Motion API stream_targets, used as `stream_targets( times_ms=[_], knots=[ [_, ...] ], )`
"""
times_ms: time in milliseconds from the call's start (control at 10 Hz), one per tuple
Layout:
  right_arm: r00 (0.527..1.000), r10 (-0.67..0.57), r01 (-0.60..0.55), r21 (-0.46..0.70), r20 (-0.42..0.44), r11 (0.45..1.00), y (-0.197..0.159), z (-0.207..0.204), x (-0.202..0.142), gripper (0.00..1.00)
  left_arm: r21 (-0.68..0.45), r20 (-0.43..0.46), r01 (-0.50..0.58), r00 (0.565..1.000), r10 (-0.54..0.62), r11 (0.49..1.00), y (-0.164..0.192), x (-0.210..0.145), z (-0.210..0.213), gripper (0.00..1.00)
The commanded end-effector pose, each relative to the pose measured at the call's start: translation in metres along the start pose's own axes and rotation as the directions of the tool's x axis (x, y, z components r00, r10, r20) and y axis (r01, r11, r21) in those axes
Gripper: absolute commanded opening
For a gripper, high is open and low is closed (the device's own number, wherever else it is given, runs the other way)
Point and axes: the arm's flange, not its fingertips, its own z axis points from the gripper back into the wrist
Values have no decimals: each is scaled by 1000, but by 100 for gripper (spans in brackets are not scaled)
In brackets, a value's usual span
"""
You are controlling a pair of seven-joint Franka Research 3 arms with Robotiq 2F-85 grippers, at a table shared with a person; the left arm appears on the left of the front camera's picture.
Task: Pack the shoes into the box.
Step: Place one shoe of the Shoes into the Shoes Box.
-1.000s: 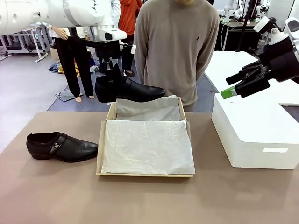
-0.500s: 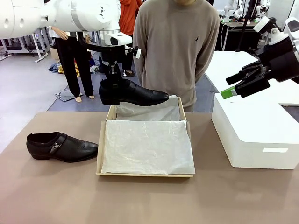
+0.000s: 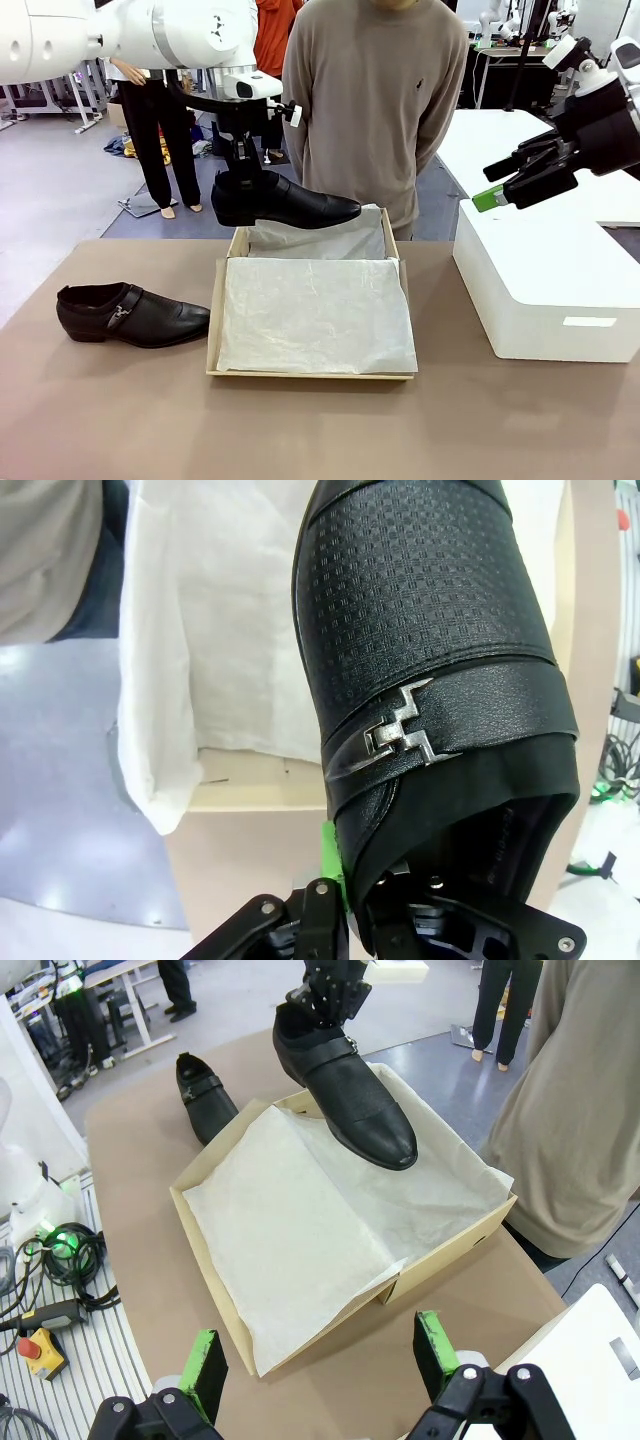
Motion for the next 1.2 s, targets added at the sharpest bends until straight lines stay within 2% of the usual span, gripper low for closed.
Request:
stream_targets(
  times_ms=[0, 600, 900, 1100],
  knots=[
    [1000, 20, -21, 15, 21, 1000, -3, -1, 1, 100, 27, -4, 13, 1000, -13, 1000, 5, 14, 6, 0],
    [1000, 20, -21, 15, 21, 1000, -3, -1, 1, 100, 44, -29, 23, 999, -22, 999, 24, 59, -13, 0],
    [1000, 20, -21, 15, 21, 1000, -3, -1, 1, 100, 84, -57, 54, 997, -50, 995, 38, 69, -25, 0],
    [1000, 20, -21, 15, 21, 1000, -3, -1, 1, 100, 55, -52, 43, 998, -40, 998, 46, 72, -38, 0]
  ],
)
